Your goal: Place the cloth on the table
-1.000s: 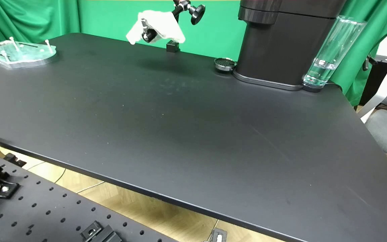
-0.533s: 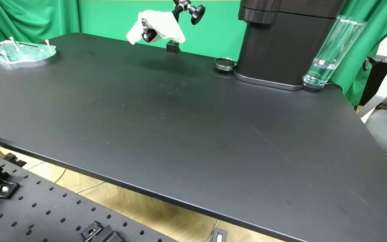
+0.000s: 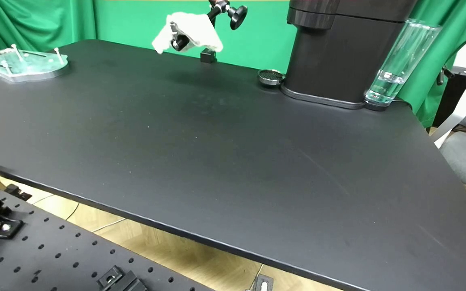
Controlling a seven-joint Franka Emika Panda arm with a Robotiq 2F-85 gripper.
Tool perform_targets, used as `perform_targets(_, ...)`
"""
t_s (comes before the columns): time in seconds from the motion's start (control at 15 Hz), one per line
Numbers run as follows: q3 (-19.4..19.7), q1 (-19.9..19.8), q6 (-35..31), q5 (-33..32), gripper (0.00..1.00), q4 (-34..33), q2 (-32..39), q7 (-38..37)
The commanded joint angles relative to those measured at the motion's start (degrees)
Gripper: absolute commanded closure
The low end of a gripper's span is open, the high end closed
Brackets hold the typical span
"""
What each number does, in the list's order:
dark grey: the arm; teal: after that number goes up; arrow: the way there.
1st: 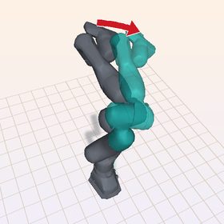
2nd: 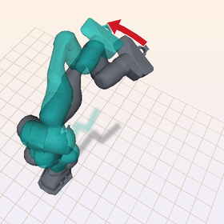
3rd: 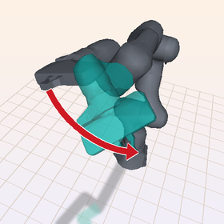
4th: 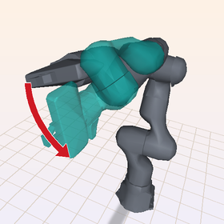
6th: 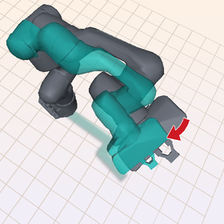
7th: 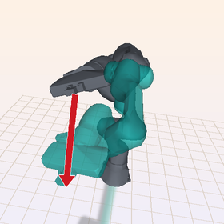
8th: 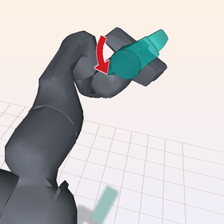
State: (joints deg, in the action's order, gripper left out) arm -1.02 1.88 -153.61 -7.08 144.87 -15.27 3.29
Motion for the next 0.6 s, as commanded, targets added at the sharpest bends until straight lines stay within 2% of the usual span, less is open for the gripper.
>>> perform_targets(0.0, -1.48, -2.33, -1.08, -3.09, 0.00, -0.68, 2.16, -3.39)
perform_targets(0.27, -2.77, -2.49, -2.66, -4.03, 0.00, -3.08, 7.62, -5.42)
perform_targets(0.53, -3.79, -1.65, -7.11, -6.23, 0.00, -5.91, 13.89, -6.26)
